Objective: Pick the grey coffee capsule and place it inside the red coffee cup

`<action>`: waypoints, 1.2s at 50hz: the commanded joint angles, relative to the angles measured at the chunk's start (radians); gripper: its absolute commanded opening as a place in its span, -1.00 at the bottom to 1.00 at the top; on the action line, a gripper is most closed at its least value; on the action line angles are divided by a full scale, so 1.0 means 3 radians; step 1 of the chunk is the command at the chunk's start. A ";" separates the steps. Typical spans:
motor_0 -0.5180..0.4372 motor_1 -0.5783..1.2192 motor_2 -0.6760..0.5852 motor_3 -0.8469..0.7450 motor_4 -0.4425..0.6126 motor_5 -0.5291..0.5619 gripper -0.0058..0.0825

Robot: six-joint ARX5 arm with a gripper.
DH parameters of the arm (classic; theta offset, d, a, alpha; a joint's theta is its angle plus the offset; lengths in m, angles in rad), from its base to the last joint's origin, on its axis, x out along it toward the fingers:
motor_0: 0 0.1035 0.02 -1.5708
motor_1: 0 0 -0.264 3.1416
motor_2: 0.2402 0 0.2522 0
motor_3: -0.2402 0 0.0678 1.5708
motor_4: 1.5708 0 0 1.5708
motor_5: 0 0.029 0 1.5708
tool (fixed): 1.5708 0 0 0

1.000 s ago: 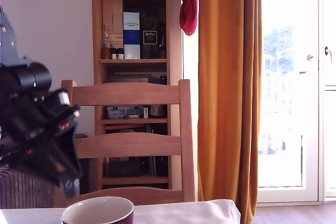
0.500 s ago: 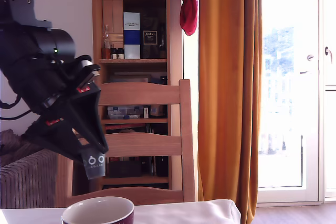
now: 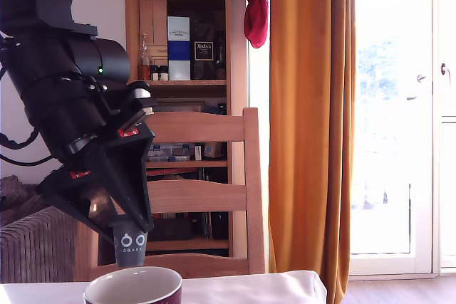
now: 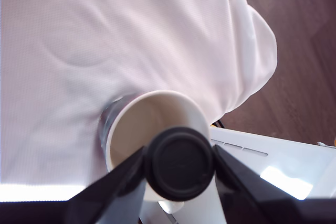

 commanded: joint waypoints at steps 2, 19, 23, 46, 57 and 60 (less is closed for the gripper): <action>-0.0057 0.0039 -0.0014 -0.0032 -0.0025 -0.0013 -0.14; -0.0123 0.0039 -0.0014 -0.0215 -0.0270 -0.0013 0.21; -0.0123 0.0039 -0.0014 -0.0221 -0.0366 -0.0011 0.33; -0.0053 -0.0231 -0.0013 0.0308 -0.0749 0.0018 -0.92; 0.0111 -0.0666 -0.0014 0.0468 -0.1195 0.0019 -0.92; 0.0196 -0.0754 -0.0022 0.0469 -0.1284 0.0031 -0.92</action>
